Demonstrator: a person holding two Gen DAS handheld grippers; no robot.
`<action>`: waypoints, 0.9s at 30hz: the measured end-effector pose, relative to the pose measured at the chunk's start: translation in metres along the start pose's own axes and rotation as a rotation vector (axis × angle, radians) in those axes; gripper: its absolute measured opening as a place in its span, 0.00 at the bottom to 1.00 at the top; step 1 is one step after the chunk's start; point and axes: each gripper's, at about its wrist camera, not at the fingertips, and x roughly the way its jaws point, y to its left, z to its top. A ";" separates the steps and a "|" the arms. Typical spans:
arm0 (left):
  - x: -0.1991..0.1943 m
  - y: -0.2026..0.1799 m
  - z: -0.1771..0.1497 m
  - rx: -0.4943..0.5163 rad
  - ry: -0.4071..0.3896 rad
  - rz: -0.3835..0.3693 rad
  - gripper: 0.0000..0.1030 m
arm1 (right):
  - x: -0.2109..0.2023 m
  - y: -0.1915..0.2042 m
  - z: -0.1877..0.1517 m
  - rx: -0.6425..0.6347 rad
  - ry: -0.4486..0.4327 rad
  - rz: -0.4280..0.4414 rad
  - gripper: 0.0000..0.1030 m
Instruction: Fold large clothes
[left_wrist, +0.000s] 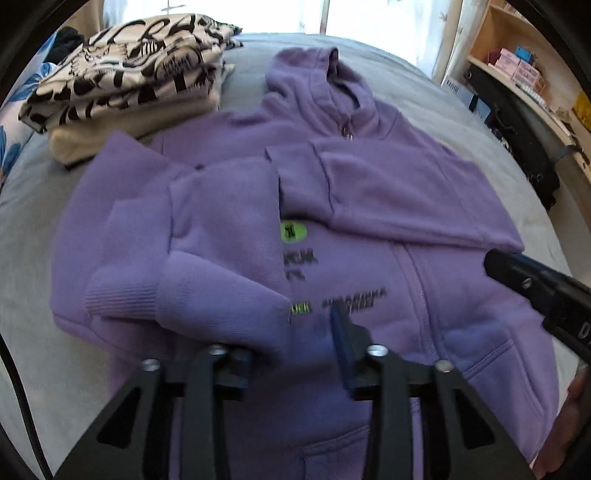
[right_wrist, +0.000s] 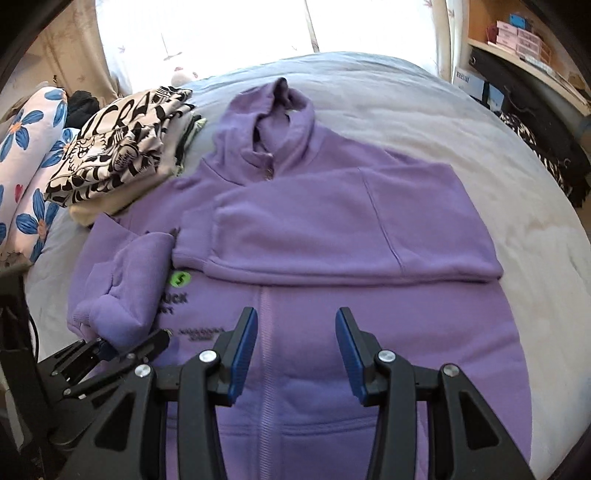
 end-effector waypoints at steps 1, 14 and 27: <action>-0.002 -0.001 -0.002 -0.006 -0.001 -0.007 0.45 | 0.000 -0.003 -0.001 0.003 0.002 0.003 0.43; -0.060 0.007 -0.015 -0.050 -0.027 -0.087 0.71 | -0.021 0.012 -0.011 -0.052 -0.035 0.094 0.43; -0.074 0.042 -0.055 -0.132 0.044 -0.224 0.80 | -0.042 0.049 -0.026 -0.169 -0.074 0.165 0.56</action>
